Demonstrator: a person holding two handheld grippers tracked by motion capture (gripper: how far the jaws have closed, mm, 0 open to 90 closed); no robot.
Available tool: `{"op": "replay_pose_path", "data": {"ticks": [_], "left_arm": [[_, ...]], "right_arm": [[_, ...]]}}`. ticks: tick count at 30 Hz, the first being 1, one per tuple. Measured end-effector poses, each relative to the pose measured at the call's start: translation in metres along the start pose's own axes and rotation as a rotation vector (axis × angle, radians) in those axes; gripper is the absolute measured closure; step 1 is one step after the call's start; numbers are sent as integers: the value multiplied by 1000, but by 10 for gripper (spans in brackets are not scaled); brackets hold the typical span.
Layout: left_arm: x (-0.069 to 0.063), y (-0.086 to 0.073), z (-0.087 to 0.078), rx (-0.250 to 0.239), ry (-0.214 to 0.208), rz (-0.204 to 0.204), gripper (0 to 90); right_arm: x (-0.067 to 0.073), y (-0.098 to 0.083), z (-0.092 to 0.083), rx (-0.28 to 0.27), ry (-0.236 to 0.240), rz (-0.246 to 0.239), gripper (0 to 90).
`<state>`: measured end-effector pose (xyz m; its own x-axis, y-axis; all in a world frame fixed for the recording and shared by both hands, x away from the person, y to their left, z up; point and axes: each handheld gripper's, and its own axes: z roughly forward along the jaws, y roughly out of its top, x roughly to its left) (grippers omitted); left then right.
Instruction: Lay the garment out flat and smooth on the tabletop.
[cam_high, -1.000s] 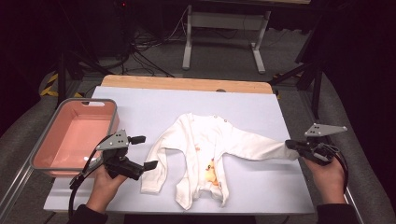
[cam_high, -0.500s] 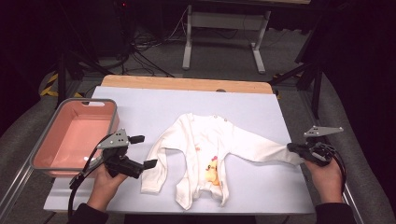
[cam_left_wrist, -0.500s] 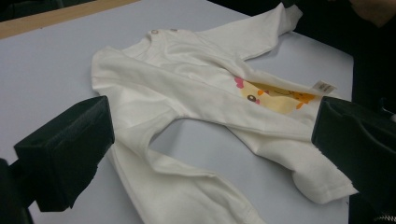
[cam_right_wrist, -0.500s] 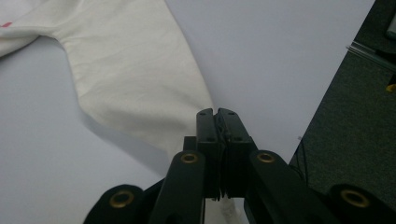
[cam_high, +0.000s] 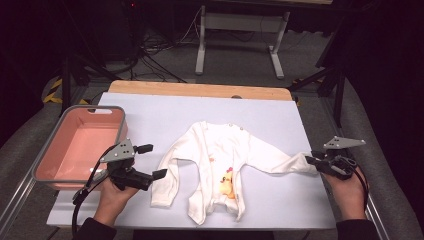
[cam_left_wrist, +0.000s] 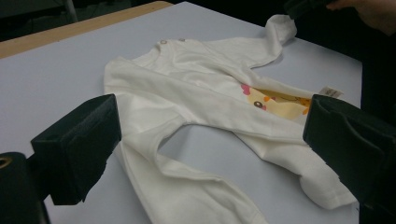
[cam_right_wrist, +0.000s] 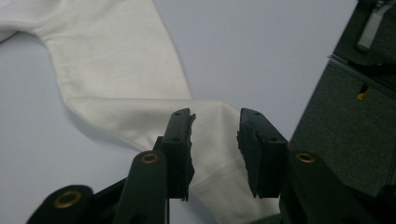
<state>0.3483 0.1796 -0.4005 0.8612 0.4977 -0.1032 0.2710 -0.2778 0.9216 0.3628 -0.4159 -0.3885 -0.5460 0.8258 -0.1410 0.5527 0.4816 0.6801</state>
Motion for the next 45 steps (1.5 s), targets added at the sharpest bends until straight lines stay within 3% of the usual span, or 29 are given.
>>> {"op": "replay_pose_path", "data": {"ticks": [7, 16, 20, 22, 24, 25, 28, 37, 45], "left_arm": [[0, 0, 0, -7, -28, 0, 126], [-1, -1, 0, -6, -43, 15, 174], [-2, -1, -1, -2, -48, 18, 198], [-3, -1, -1, 1, -47, 20, 202], [-3, -1, -1, 1, -47, 24, 208], [-4, -1, -1, 1, -46, 23, 208], [-4, -1, -2, 5, -44, 27, 210], [-4, -1, -3, 2, -45, 26, 212], [-3, -1, -2, -5, -48, 20, 212]], "right_arm": [[19, -1, 14, 16, 111, -75, 590], [31, -3, 44, 62, 201, -96, 557], [35, 1, 59, 95, 211, -115, 588], [36, 2, 62, 106, 206, -130, 610], [36, 5, 64, 104, 203, -139, 743], [36, 5, 64, 104, 203, -139, 743], [33, 7, 66, 110, 199, -131, 855], [22, 13, 45, 71, 160, -98, 877], [4, 4, 23, 65, 91, -52, 877]]}}
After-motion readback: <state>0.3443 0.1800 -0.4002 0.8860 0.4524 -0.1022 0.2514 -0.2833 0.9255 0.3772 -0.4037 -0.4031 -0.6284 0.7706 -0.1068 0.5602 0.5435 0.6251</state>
